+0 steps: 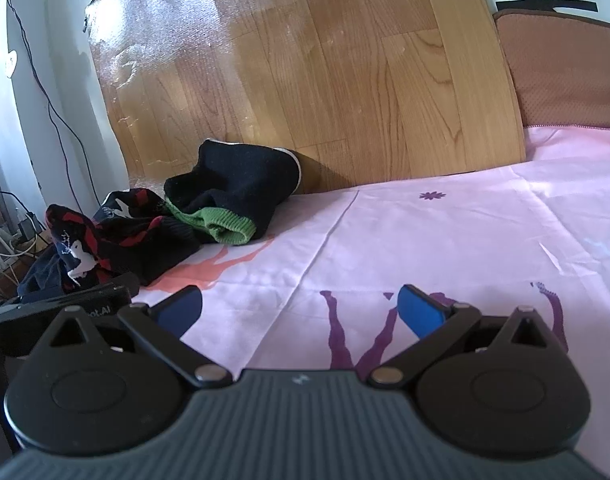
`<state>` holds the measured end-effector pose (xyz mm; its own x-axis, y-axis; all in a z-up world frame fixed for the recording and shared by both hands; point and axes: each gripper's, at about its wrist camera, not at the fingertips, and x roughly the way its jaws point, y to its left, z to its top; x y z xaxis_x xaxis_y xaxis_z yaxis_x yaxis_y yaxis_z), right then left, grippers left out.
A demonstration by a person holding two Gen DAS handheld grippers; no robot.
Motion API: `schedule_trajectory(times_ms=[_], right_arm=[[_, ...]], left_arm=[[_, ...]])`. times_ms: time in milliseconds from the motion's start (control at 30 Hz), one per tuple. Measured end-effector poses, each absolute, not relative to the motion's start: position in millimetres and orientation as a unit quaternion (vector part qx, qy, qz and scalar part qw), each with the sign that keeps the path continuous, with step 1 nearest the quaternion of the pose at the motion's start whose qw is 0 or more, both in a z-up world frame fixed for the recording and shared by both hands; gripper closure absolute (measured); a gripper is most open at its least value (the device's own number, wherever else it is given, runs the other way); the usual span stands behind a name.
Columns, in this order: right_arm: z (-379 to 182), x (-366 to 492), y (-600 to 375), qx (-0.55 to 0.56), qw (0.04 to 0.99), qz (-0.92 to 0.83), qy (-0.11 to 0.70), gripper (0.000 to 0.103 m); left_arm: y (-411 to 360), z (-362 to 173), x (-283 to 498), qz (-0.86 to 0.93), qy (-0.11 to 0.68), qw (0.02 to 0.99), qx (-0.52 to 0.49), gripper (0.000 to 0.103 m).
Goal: Fold small clothes
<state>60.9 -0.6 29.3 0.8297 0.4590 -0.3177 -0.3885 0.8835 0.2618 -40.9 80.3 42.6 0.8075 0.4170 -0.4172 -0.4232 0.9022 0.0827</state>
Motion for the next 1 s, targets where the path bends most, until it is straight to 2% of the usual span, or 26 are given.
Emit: schedule_trajectory(times_ms=[1000], right_arm=[[28.4,60.8,-1.2,0.101,0.95,0.226,0.189,0.0]], left_arm=[[84.4,39.1,-39.6,0.246,0.236,0.94,-0.009,0.0]])
